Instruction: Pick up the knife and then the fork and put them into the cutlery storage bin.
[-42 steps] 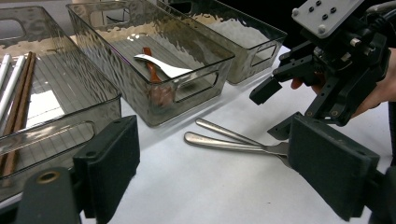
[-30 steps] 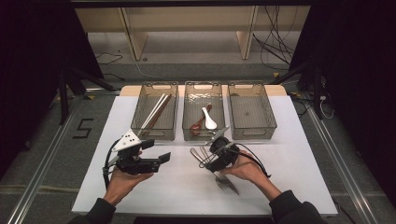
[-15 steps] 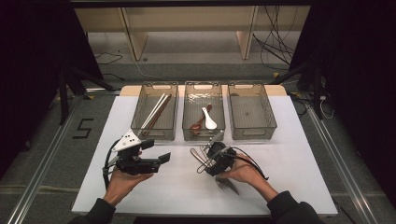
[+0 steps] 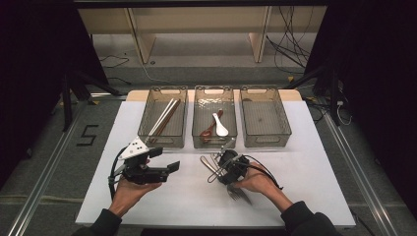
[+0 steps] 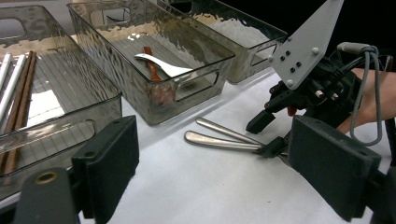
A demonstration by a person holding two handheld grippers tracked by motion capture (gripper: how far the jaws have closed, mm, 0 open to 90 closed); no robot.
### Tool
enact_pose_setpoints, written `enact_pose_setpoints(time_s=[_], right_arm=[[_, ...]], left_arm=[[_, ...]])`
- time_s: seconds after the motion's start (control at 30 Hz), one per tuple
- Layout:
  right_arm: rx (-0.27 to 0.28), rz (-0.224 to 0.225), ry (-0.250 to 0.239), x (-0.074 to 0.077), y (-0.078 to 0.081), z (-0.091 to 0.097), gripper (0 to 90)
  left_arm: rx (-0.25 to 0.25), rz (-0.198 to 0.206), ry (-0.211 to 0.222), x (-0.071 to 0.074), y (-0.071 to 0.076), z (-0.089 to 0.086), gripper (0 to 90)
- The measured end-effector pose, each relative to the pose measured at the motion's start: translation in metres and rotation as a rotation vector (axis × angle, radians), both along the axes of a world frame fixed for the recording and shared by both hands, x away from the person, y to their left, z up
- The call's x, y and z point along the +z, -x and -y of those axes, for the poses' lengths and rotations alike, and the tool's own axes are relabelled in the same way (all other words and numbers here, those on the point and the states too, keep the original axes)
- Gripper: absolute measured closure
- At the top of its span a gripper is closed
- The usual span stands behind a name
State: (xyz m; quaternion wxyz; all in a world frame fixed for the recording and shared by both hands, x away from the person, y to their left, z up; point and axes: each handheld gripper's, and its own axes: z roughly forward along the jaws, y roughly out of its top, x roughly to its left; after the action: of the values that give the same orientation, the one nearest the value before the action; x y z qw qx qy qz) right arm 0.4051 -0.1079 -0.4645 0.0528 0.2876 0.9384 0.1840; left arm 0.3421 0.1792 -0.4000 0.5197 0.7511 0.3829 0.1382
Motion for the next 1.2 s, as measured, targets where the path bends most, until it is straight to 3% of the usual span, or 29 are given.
enact_pose_setpoints(time_s=[0.37, 0.83, 1.2], right_arm=[[-0.002, -0.026, -0.026, 0.003, -0.002, 0.005, 78.1], [-0.011, -0.04, -0.02, 0.006, -0.004, 0.005, 80.3], [-0.024, -0.093, -0.043, 0.007, -0.009, 0.015, 80.3]], left_arm=[[0.0, -0.001, -0.003, 0.0, 0.0, 0.001, 16.0], [0.0, -0.001, -0.003, 0.0, 0.0, 0.0, 16.0], [-0.001, -0.002, -0.003, 0.0, 0.001, 0.0, 16.0]])
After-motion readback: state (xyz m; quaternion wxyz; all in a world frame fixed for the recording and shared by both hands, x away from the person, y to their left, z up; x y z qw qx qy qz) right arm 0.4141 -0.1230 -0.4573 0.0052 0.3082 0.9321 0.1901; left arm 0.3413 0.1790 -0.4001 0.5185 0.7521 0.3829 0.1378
